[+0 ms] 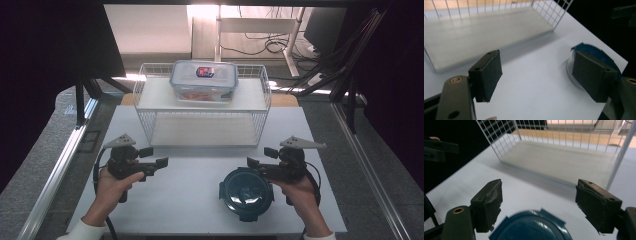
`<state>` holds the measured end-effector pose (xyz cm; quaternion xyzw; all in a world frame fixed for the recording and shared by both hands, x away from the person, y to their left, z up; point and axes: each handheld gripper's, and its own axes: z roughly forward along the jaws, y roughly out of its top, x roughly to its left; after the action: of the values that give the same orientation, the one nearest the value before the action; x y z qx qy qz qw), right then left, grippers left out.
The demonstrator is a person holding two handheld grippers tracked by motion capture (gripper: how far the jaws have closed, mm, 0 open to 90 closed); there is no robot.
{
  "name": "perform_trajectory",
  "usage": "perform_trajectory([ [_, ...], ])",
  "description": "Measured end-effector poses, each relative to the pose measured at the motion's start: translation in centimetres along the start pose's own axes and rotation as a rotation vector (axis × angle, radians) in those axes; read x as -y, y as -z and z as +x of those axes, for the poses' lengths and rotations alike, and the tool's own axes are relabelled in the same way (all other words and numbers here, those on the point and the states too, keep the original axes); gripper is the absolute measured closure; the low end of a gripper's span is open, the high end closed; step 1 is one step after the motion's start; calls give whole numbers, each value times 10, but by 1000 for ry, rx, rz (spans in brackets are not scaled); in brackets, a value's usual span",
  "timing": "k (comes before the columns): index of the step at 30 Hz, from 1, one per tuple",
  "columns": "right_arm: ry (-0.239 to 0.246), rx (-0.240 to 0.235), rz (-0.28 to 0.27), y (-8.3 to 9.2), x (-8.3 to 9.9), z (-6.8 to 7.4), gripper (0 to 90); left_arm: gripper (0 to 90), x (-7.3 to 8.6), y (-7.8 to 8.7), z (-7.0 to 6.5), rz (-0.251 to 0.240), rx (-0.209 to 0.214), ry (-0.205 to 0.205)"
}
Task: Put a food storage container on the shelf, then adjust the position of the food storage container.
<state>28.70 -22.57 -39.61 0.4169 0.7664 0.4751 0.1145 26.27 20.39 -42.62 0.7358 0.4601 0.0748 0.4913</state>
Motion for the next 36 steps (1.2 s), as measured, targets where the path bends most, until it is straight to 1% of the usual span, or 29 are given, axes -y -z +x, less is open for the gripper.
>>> perform_trajectory([
  [1, 6, 5, 9, 0, 4, 0, 221, 231, 5, -1, 0, 2, -6, 0],
  [3, 8, 20, 31, -1, 14, -2, 224, 233, 10, -2, 0, 12, -2, 1],
  [5, 9, 31, 36, -1, 19, -3, 231, 236, 13, -3, -1, 36, -3, -10],
  [7, 5, 36, 43, -1, 25, -5, 237, 241, 15, -4, -1, 39, -30, -21],
  [8, 5, 41, 52, -1, 28, -6, 239, 241, 15, -4, -2, 45, -35, -23],
  [10, 3, 46, 64, -1, 31, -7, 242, 242, 17, -4, -2, 50, -24, -17],
  [18, -1, 47, 70, 1, 32, -7, 261, 245, 17, -2, 0, 58, -31, -10],
  [23, 0, 55, 79, -1, 32, -8, 265, 239, 19, -3, 0, 60, -37, -6],
  [25, -2, 53, 78, 1, 32, -8, 275, 237, 19, -3, 1, 61, -37, 1],
  [27, 2, 55, 77, 3, 31, -9, 288, 237, 20, -3, 2, 63, -39, 3],
  [31, -8, 58, 68, 11, 32, -12, 318, 237, 23, -3, 5, 70, -45, 12],
  [36, -12, 89, 82, 24, 40, -16, 342, 234, 27, -5, 8, 83, -48, 27],
])
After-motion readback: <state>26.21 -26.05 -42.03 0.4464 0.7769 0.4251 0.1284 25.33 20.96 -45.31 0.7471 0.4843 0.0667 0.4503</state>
